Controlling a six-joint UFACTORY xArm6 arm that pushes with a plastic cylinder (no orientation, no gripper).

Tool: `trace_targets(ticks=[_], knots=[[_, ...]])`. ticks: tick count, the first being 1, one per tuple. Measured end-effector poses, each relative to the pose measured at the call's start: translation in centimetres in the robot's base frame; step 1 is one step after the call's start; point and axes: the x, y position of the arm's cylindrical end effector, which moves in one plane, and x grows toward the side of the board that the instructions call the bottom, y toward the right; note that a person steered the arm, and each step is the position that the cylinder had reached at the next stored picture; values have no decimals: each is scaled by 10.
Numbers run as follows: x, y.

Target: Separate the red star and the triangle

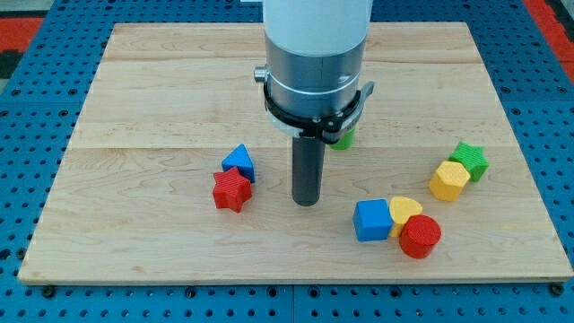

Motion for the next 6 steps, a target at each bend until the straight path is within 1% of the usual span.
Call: trace_targets(ticks=[1, 2, 3, 4, 5, 6], knots=[[-11, -5], [1, -60], [4, -112], [1, -104], [-18, -76], [-62, -54]])
